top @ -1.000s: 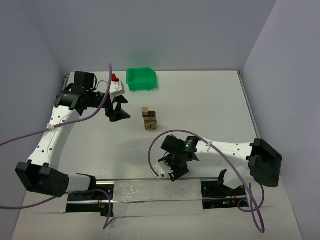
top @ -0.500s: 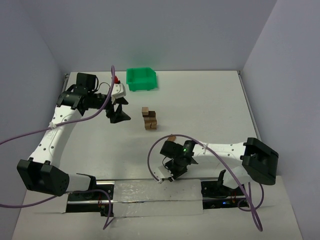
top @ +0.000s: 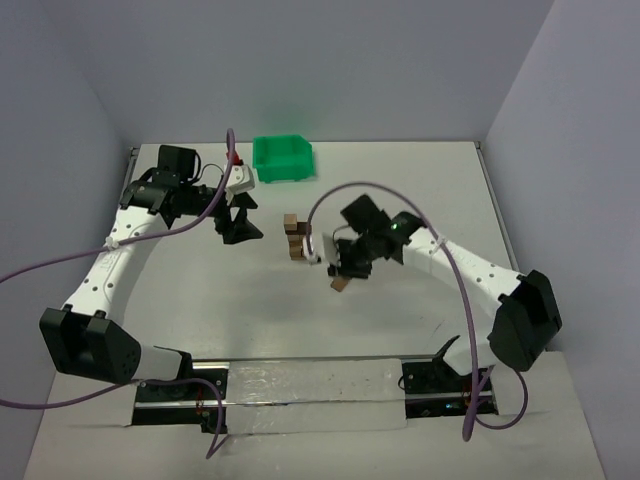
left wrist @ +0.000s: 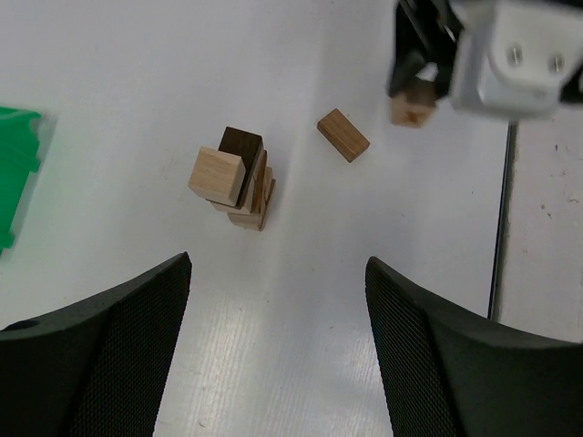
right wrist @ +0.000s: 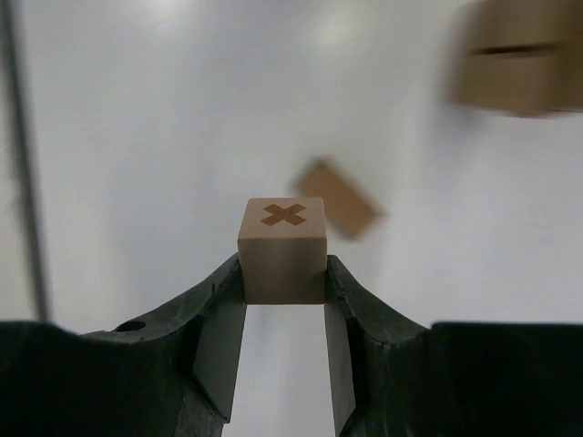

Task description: Build the wood block tower

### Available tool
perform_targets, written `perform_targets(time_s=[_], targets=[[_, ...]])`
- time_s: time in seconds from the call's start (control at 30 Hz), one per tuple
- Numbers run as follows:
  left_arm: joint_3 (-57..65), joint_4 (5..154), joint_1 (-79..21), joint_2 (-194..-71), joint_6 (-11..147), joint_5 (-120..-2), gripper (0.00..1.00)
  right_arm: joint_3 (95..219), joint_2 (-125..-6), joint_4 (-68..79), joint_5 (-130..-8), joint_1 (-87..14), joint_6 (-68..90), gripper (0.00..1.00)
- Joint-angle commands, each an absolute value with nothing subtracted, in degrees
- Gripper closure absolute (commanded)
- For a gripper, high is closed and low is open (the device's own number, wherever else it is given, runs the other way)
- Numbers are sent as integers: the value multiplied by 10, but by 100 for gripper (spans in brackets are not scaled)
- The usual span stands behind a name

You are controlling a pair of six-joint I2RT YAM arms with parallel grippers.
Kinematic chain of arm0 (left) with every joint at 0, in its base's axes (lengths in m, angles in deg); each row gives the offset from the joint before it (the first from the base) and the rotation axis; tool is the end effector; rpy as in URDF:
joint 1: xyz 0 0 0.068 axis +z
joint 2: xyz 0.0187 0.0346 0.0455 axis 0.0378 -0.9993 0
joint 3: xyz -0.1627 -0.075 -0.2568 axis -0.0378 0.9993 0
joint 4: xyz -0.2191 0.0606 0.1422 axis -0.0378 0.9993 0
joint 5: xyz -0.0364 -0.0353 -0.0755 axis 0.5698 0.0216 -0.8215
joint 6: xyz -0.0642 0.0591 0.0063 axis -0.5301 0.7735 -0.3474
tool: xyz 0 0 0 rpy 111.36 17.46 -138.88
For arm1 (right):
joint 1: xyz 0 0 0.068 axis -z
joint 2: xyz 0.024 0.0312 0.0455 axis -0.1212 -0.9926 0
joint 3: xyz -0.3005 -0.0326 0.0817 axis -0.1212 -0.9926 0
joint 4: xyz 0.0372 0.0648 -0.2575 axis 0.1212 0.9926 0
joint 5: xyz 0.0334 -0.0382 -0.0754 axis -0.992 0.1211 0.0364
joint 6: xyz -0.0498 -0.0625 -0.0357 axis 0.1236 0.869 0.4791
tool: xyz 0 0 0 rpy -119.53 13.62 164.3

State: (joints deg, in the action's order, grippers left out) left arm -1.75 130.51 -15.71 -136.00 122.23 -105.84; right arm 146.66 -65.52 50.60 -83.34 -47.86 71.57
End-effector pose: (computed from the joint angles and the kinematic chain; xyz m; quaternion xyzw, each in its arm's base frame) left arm 0.2683 -0.1287 0.3770 0.5294 0.6695 -0.3326 0.4011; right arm 0.2083 0.2190 0.2760 -0.7307 0.6113 0.1569 0.2603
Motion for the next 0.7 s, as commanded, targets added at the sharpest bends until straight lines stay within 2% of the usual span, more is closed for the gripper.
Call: perform_targets(time_s=[0.0, 0.2, 0.67], targets=[[-51, 1292, -146, -1377, 1208, -1079, 18, 1581, -685, 567, -841, -441, 681, 96], [-68, 1287, -127, -1392, 1189, -1085, 19, 1714, -774, 598, -828, -433, 668, 96], [-64, 1269, -115, -1403, 1171, -1088, 17, 1925, -933, 670, -848, -436, 651, 95]])
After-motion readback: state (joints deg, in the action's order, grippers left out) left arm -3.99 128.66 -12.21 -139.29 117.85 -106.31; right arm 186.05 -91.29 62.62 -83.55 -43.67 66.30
